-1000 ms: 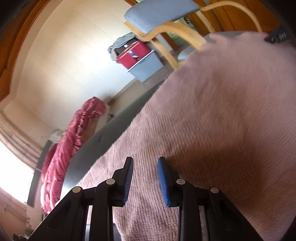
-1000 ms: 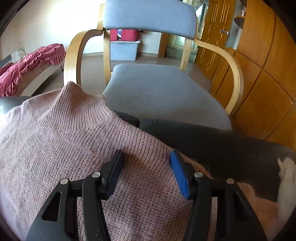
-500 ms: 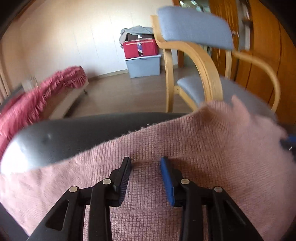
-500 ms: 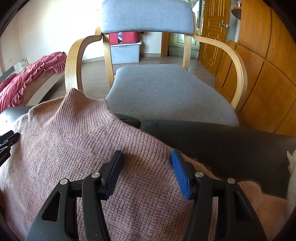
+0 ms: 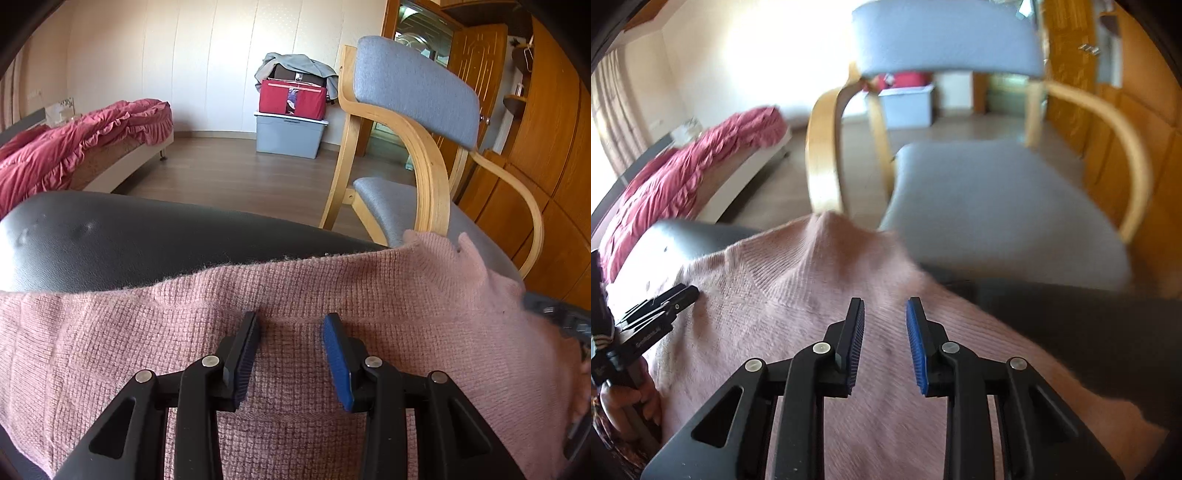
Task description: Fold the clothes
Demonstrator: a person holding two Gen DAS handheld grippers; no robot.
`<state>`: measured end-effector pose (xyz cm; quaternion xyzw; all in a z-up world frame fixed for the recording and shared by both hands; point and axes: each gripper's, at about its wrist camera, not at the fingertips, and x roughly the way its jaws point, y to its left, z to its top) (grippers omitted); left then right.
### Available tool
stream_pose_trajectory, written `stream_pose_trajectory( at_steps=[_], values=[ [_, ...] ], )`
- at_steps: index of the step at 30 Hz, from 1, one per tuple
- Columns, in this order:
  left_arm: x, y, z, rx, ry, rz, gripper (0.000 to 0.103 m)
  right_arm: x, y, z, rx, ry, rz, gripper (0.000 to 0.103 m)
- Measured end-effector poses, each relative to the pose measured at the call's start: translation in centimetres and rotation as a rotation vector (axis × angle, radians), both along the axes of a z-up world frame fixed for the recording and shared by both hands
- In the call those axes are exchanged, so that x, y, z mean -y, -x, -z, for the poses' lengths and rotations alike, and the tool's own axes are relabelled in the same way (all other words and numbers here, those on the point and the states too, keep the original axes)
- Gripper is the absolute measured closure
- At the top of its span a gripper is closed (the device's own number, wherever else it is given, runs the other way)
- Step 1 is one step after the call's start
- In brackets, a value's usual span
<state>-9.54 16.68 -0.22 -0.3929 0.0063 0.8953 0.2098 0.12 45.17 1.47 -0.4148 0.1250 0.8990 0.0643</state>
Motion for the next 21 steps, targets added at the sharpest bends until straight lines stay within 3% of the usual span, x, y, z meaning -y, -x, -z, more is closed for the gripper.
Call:
stream_pose_trajectory(
  at_steps=[4, 9, 18, 21],
  values=[
    [0.3, -0.1, -0.2, 0.006, -0.014, 0.003, 0.066, -0.7, 1.0, 1.6, -0.008, -0.052, 0.04, 0.081],
    [0.3, -0.1, -0.2, 0.01, -0.017, 0.006, 0.066, -4.3, 0.0, 2.6, -0.04, 0.069, 0.17, 0.079],
    [0.7, 0.0, -0.1, 0.019, -0.049, 0.008, 0.066, -5.2, -0.7, 2.3, -0.092, 0.175, 0.163, 0.075],
    [0.8, 0.1, -0.1, 0.021, -0.056, 0.008, 0.066, -3.6, -3.2, 0.6, -0.085, 0.086, 0.097, 0.075]
  ],
)
